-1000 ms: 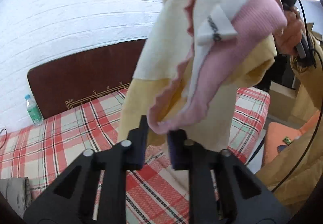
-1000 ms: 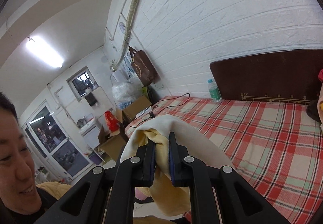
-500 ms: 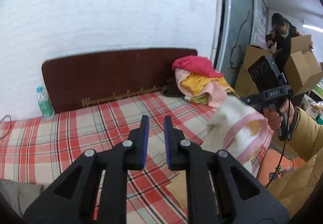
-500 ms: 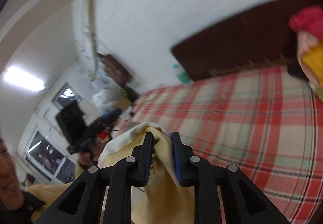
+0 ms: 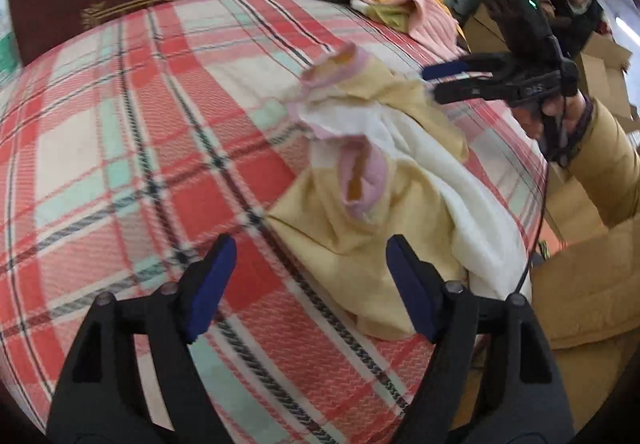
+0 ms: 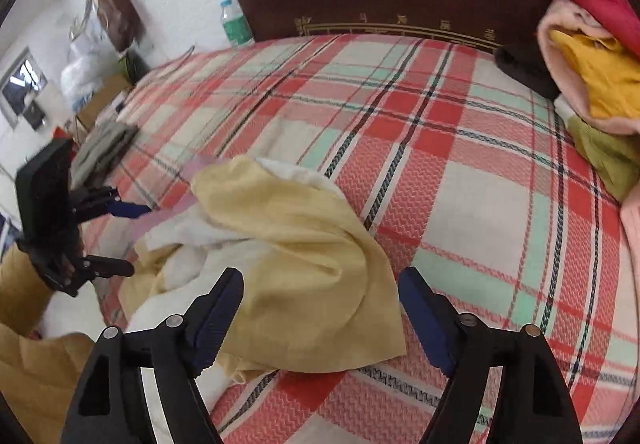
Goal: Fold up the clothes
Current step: 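Lay the cream T-shirt on the bed and release both grippers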
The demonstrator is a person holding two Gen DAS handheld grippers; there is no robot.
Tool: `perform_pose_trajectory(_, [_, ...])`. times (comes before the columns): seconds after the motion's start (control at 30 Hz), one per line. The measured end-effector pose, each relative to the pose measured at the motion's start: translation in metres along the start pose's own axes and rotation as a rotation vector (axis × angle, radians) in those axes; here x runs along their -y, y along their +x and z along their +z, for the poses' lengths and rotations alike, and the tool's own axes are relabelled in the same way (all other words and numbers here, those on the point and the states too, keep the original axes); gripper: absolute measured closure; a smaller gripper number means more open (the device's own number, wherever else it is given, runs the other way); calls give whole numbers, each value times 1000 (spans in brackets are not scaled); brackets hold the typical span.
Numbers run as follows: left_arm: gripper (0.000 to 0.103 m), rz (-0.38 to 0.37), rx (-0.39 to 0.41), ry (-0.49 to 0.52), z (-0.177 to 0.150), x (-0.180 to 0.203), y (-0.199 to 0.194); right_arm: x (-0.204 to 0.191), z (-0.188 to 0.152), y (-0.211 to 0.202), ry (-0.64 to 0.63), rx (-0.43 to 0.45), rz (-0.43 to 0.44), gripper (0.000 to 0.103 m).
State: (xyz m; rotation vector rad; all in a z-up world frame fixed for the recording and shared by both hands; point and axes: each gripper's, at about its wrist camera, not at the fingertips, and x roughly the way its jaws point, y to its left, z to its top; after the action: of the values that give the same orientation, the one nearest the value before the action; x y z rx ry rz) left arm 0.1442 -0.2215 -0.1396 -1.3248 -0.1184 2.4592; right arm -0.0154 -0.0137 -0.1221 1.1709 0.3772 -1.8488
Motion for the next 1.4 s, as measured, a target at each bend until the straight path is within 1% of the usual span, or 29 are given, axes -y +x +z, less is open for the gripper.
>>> perform_pose_trajectory(0.1, [25, 7, -15, 64, 7, 12, 11, 8, -1, 24, 31, -40, 20, 24])
perform_pose_trajectory(0.17, [25, -13, -21, 56, 15, 9, 22, 15, -2, 29, 56, -34, 63, 47])
perform_pose_trajectory(0.2, [36, -13, -29, 46, 20, 5, 25, 18, -1, 28, 71, -26, 94, 84])
perform_pose_trajectory(0.23, [46, -14, -37, 36, 25, 1, 29, 22, 0, 24, 90, -22, 104, 96])
perform_pose_trajectory(0.27, [69, -15, -44, 26, 30, -3, 33, 25, 4, 17, 96, -3, 83, 96])
perform_pose_trajectory(0.3, [88, -7, -33, 10, 38, -8, 30, 28, 8, 6, 93, 27, 62, 98])
perform_pose_trajectory(0.33, [88, 1, -22, -6, 46, -13, 28, 31, 12, -6, 91, 58, 40, 99])
perform_pose_trajectory(0.47, [88, 36, 78, -55, 82, -29, 3, 54, 35, -62, 101, 195, -93, 99])
perform_pose_trajectory(0.53, [87, 52, 127, -86, 97, -36, -9, 70, 43, -75, 127, 217, -178, 99])
perform_pose_trajectory(0.57, [74, 60, 151, -101, 104, -39, -14, 78, 44, -74, 132, 205, -247, 99])
perform_pose_trajectory(0.6, [49, 52, 146, -132, 105, -45, -14, 85, 44, -73, 138, 193, -315, 98])
perform_pose_trajectory(0.63, [36, 52, 145, -155, 99, -48, -14, 93, 44, -71, 149, 176, -375, 96])
perform_pose_trajectory(0.67, [19, 51, 143, -178, 93, -52, -13, 104, 40, -63, 185, 141, -389, 95])
perform_pose_trajectory(0.7, [16, 51, 141, -201, 87, -56, -13, 111, 34, -55, 227, 109, -370, 86])
perform_pose_trajectory(0.77, [16, 3, 82, -233, 67, -62, -4, 113, 21, -46, 258, 89, -304, 84])
perform_pose_trajectory(0.8, [16, -50, 40, -259, 58, -66, 4, 106, 14, -44, 249, 97, -261, 77])
perform_pose_trajectory(0.83, [16, -96, 3, -278, 50, -68, 11, 98, 8, -42, 245, 105, -221, 66])
perform_pose_trajectory(0.87, [17, -124, -32, -285, 42, -66, 16, 89, 2, -41, 241, 111, -182, 64])
perform_pose_trajectory(0.93, [17, -118, -73, -252, 29, -51, 24, 69, -7, -37, 223, 118, -102, 63])
perform_pose_trajectory(0.97, [16, -92, -56, -218, 24, -40, 22, 59, -12, -35, 209, 121, -64, 63])
perform_pose_trajectory(1.0, [16, -115, -59, -210, 20, -32, 21, 47, -16, -34, 194, 125, -35, 61])
perform_pose_trajectory(1.07, [17, -204, -65, -239, 14, -21, 22, 27, -24, -31, 171, 130, 8, 59])
perform_pose_trajectory(1.13, [26, -204, -72, -206, 10, -5, 27, 7, -33, -28, 151, 135, 48, 58])
perform_pose_trajectory(1.17, [40, -204, -76, -189, 8, 3, 30, 1, -36, -28, 149, 135, 51, 58])
perform_pose_trajectory(1.2, [59, -180, -75, -172, 9, 5, 30, -5, -39, -28, 147, 136, 54, 57])
perform_pose_trajectory(1.23, [73, -157, -74, -155, 9, 8, 31, -11, -42, -28, 145, 137, 57, 56])
perform_pose_trajectory(1.27, [93, -152, -75, -180, 11, 3, 31, -17, -45, -28, 144, 138, 59, 56])
perform_pose_trajectory(1.33, [93, -128, -39, -238, 15, -10, 24, -20, -49, -34, 153, 146, 52, 56])
perform_pose_trajectory(1.4, [95, -49, 18, -261, 23, -25, 7, -21, -50, -38, 156, 152, 49, 56])
